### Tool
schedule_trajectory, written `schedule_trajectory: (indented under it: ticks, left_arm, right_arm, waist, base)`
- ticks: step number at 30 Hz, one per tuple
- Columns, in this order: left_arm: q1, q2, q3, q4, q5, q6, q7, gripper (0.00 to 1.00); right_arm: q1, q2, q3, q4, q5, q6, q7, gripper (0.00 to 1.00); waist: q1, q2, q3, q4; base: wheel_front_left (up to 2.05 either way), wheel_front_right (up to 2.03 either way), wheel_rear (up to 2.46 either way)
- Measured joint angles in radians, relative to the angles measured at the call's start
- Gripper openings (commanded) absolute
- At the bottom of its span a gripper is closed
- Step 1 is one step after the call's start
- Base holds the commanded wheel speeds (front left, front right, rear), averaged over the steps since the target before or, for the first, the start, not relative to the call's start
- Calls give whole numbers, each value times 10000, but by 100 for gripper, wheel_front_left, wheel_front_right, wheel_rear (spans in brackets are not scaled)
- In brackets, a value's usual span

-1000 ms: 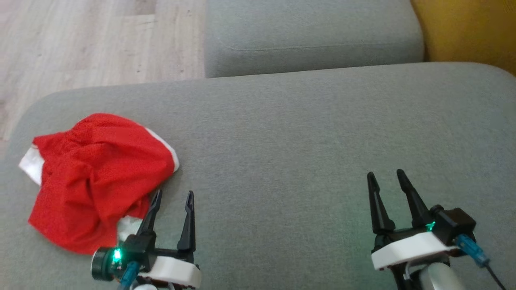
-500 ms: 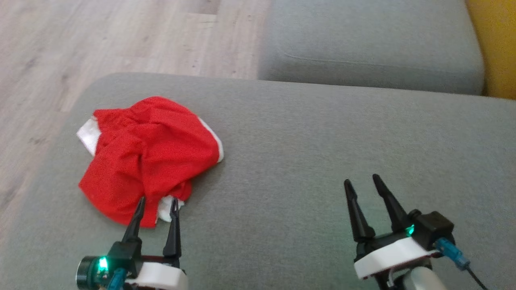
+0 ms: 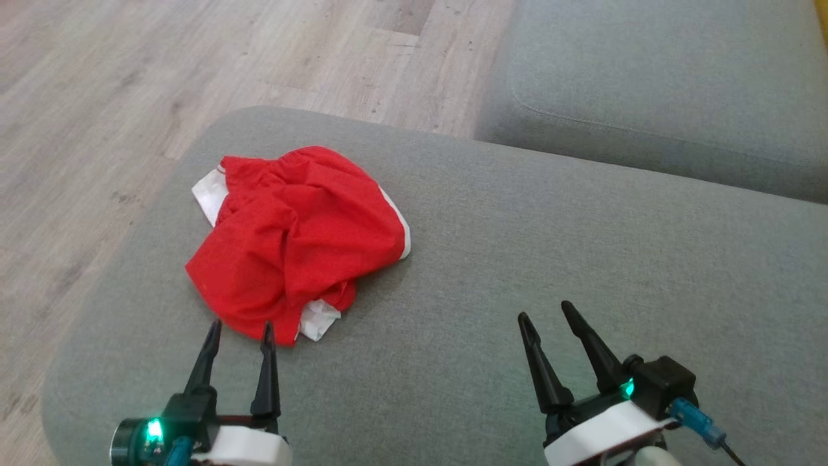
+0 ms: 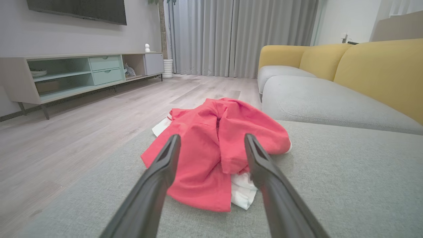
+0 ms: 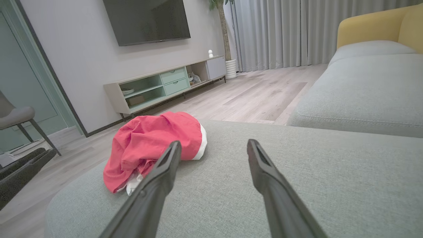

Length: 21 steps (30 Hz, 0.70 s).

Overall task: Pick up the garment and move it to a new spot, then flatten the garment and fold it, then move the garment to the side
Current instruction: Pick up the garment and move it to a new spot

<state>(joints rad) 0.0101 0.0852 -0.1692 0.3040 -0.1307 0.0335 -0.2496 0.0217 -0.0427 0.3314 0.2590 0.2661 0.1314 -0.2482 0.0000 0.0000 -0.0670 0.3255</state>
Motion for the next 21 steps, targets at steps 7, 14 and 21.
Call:
schedule_trajectory:
  ticks: [7,14,21]
  left_arm:
    - [47,81,117,102,-23,-268,0,100]
    - [-1337,1014,-226,662,190,-1101,1022,100]
    - [-4115,1764,-431,1356,-803,-1574,3530,100]
  right_arm:
    - [-1,0,138,-2,69,0,0,100]
    - [-69,-6,65,-50,65,0,0,100]
    - [-830,-23,157,-307,-119,0,0,100]
  waist:
    - [0,0,124,18]
    - [0,0,616,-257]
    - [2,0,1406,-718]
  base:
    - [0,0,0]
    - [0,0,0]
    - [0,0,0]
